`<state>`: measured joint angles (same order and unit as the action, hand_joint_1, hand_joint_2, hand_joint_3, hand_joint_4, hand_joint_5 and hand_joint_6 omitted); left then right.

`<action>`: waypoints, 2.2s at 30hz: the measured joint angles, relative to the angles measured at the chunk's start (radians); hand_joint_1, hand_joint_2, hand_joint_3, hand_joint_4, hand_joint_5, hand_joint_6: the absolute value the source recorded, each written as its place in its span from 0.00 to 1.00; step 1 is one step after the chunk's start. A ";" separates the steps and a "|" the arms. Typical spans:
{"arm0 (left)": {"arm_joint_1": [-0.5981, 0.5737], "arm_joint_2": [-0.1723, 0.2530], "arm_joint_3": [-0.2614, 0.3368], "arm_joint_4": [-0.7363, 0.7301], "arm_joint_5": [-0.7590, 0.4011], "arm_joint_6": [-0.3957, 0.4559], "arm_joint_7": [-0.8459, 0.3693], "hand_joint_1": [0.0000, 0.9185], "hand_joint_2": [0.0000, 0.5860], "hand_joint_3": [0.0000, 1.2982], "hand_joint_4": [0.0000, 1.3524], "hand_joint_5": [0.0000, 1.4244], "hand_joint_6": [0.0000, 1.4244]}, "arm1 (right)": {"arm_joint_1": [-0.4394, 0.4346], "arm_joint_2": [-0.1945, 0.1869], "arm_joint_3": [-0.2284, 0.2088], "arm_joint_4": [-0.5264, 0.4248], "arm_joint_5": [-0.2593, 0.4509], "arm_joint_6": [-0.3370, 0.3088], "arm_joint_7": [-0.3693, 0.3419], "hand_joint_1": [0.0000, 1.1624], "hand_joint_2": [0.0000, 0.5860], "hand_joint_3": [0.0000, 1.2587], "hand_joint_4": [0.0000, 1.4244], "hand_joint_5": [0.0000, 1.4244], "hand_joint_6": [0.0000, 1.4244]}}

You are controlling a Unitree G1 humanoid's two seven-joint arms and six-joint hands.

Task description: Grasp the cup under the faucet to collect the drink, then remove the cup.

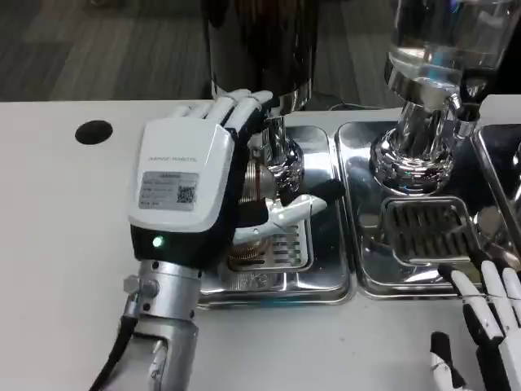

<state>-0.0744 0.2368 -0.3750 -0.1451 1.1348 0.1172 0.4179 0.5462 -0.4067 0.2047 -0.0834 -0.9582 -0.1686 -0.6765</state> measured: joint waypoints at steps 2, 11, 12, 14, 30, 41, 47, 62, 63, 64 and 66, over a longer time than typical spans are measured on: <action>0.000 -0.002 -0.001 0.002 0.009 0.002 0.001 0.00 0.12 0.30 0.24 0.34 0.33 | 0.001 0.000 -0.001 -0.003 0.000 0.000 0.000 0.21 0.85 0.11 0.00 0.00 0.00; 0.000 -0.013 -0.007 0.016 0.014 0.008 0.021 0.00 0.11 0.29 0.24 0.34 0.33 | 0.004 -0.003 -0.004 -0.003 0.002 0.000 0.000 0.21 0.85 0.11 0.00 0.00 0.00; 0.001 -0.013 -0.007 0.017 0.014 0.008 0.022 0.00 0.11 0.29 0.24 0.34 0.33 | 0.004 -0.003 -0.004 -0.002 0.002 0.000 0.000 0.21 0.85 0.11 0.00 0.00 0.00; 0.002 -0.012 -0.007 0.018 0.014 0.008 0.025 0.00 0.11 0.29 0.24 0.34 0.33 | 0.004 -0.004 -0.004 -0.002 0.002 0.000 0.000 0.21 0.85 0.11 0.00 0.00 0.00; 0.000 -0.011 -0.008 0.029 0.013 0.001 0.036 0.00 0.12 0.29 0.24 0.34 0.32 | 0.003 0.002 0.006 0.011 -0.003 0.007 0.000 0.21 0.86 0.11 0.00 0.00 0.00; -0.001 -0.011 -0.008 0.037 0.011 0.000 0.041 0.00 0.12 0.29 0.24 0.34 0.32 | 0.003 0.002 0.005 0.011 0.001 0.007 0.000 0.22 0.86 0.11 0.00 0.00 0.00; -0.010 -0.015 -0.013 0.045 0.011 0.002 0.044 0.00 0.12 0.29 0.24 0.31 0.30 | 0.004 0.002 0.004 0.011 0.004 0.007 0.000 0.22 0.86 0.11 0.00 0.00 0.00; -0.023 -0.019 -0.001 0.029 -0.002 0.011 -0.007 0.00 0.10 0.19 0.06 0.20 0.20 | 0.018 0.002 -0.005 0.036 0.025 -0.002 -0.024 0.21 0.85 0.11 0.00 0.00 0.00; -0.023 -0.019 -0.001 0.029 -0.004 0.011 -0.012 0.00 0.10 0.17 0.04 0.19 0.19 | 0.018 0.002 -0.005 0.036 0.025 -0.002 -0.024 0.21 0.85 0.11 0.00 0.00 0.00; -0.023 -0.019 0.000 0.028 -0.007 0.011 -0.014 0.00 0.09 0.16 0.02 0.18 0.19 | 0.017 0.002 -0.005 0.036 0.025 -0.003 -0.024 0.21 0.85 0.11 0.00 0.00 0.00; -0.023 -0.019 0.007 0.017 -0.023 0.011 -0.016 0.00 0.09 0.14 0.00 0.17 0.17 | 0.018 0.002 -0.006 0.036 0.025 -0.009 -0.025 0.21 0.85 0.11 0.00 0.00 0.00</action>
<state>-0.0971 0.2175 -0.3681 -0.1282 1.1115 0.1282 0.4021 0.5640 -0.4048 0.1985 -0.0477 -0.9331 -0.1778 -0.7013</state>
